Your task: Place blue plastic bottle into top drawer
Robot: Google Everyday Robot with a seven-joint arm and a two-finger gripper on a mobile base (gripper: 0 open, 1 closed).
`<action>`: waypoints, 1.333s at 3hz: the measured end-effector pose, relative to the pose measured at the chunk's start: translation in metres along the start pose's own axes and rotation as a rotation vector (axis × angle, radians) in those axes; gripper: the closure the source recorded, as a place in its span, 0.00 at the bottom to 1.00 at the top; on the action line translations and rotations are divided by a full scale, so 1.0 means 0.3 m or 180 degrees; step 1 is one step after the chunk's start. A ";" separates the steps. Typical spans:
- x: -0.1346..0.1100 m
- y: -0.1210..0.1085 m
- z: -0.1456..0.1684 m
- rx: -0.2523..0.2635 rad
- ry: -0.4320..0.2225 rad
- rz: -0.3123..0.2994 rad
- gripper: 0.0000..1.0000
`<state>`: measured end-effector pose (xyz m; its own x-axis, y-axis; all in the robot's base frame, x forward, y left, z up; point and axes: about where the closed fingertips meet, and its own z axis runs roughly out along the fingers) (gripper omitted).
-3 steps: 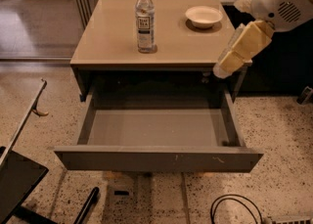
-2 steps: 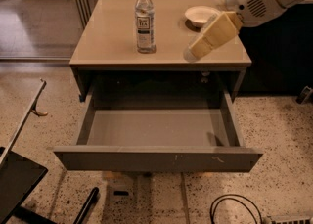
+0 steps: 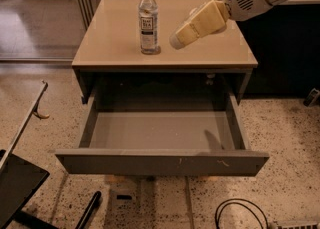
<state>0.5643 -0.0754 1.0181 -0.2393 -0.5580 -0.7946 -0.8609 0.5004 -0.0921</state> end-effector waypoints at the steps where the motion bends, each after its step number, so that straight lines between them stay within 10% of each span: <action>1: 0.013 -0.023 0.013 0.0170 -0.0068 0.0104 0.00; 4: -0.091 -0.270 0.353 0.0442 -0.0603 0.0183 0.00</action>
Offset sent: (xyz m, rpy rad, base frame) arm 0.0856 -0.0025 -0.0387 0.1141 -0.1297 -0.2395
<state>0.6881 -0.0305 0.9836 -0.1865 -0.3984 -0.8981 -0.7752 0.6213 -0.1146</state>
